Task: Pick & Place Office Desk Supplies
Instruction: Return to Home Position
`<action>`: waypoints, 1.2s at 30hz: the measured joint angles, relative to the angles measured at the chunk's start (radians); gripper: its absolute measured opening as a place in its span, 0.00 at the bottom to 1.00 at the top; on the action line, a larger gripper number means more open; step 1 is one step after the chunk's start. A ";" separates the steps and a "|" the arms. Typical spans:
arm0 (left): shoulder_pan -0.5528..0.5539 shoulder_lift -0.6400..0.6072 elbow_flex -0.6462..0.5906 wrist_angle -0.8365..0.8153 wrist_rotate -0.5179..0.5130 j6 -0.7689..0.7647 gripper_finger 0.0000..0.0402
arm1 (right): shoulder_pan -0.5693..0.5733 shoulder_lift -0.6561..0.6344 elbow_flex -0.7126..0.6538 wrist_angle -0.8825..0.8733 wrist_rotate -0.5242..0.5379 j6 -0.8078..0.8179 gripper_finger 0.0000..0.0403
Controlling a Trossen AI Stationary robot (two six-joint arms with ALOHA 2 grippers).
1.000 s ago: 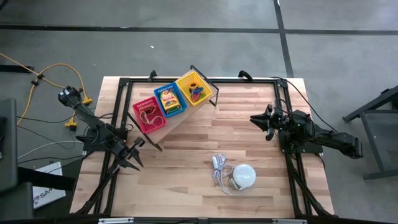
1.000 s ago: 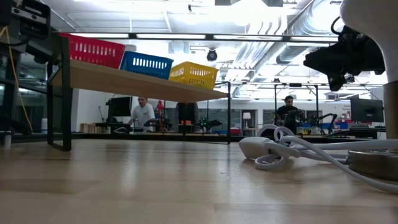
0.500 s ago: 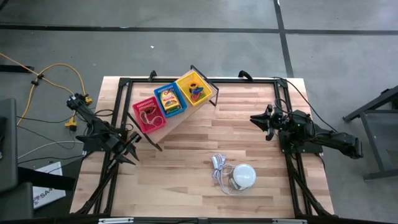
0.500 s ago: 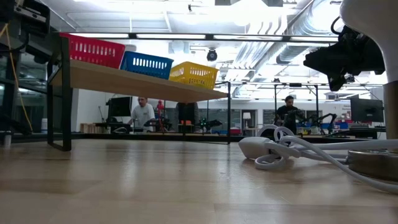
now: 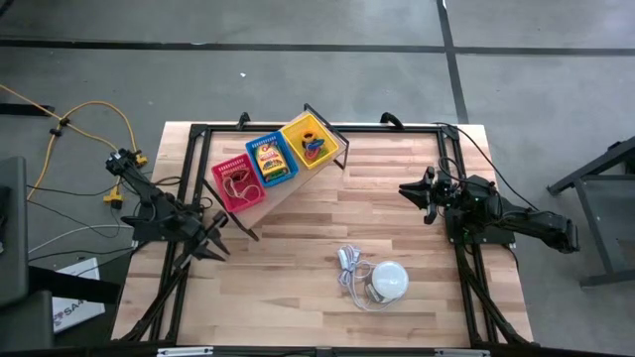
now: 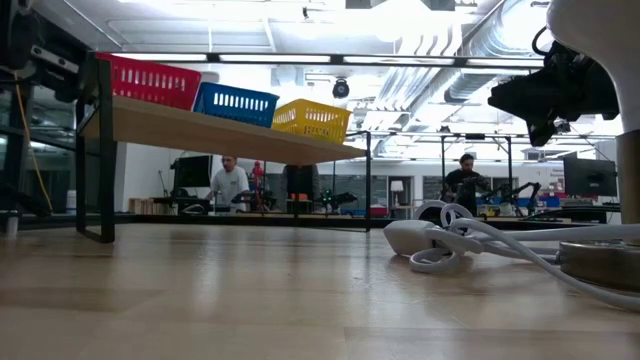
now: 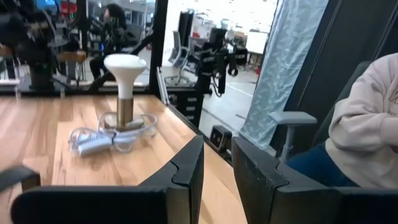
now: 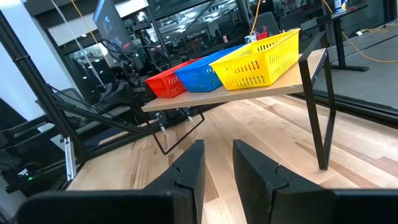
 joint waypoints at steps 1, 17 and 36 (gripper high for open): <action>0.000 0.000 0.000 -0.009 0.000 -0.010 0.20 | 0.000 0.000 0.000 0.000 0.000 0.000 0.17; 0.000 0.000 0.000 -0.019 0.001 -0.021 0.20 | 0.000 0.000 0.000 0.000 -0.001 0.000 0.17; 0.000 0.000 0.000 -0.020 0.002 -0.021 0.20 | 0.000 0.000 0.000 0.000 -0.001 0.000 0.17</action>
